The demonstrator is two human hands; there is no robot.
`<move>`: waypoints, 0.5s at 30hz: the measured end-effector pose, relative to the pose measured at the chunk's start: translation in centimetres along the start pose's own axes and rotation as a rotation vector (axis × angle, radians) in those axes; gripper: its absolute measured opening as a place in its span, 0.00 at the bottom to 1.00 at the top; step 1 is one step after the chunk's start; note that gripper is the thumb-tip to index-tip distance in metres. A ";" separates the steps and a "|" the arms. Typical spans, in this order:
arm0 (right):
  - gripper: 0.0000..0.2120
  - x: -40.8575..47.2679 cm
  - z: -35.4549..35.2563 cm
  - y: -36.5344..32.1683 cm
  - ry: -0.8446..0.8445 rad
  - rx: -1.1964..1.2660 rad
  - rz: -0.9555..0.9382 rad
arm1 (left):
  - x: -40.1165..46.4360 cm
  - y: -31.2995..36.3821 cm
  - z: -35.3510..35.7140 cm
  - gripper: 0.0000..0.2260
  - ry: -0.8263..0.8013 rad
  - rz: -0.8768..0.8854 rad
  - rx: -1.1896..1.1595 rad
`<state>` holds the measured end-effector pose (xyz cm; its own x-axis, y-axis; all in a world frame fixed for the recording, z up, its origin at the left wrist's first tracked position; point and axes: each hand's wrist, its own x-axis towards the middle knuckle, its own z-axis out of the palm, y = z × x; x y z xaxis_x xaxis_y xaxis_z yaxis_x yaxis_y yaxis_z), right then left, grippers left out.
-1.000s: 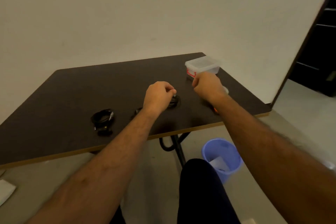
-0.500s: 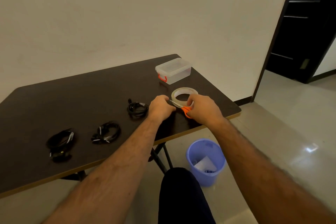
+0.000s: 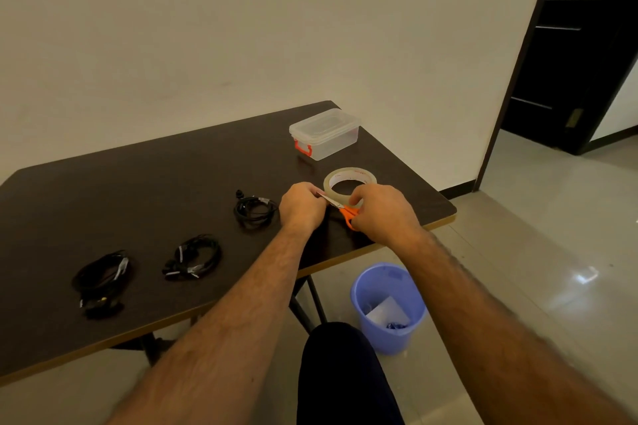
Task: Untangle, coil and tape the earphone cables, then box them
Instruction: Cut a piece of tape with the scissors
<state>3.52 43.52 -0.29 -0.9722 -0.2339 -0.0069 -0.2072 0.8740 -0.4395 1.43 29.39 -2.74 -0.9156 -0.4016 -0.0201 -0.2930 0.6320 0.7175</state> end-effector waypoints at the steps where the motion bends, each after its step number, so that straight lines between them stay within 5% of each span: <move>1: 0.16 0.0 -0.1 0.0 -0.005 0.013 0.002 | -0.1 0.0 0.0 0.05 0.002 0.003 0.008; 6: 0.14 0.0 -0.2 -0.3 0.016 0.096 0.000 | -0.4 0.3 -0.2 0.06 -0.023 0.004 0.021; 11: 0.17 -0.1 -0.7 0.5 -0.117 0.523 0.108 | -0.9 0.2 -0.4 0.08 -0.034 0.027 0.033; 15: 0.18 0.5 -1.2 1.8 0.083 0.669 0.067 | -0.9 -0.1 -0.3 0.08 -0.050 0.032 -0.015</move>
<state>2.49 45.51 -0.05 -0.9914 -0.1312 0.0035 -0.0597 0.4271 -0.9022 2.32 29.47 -2.53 -0.9373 -0.3471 -0.0312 -0.2590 0.6339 0.7288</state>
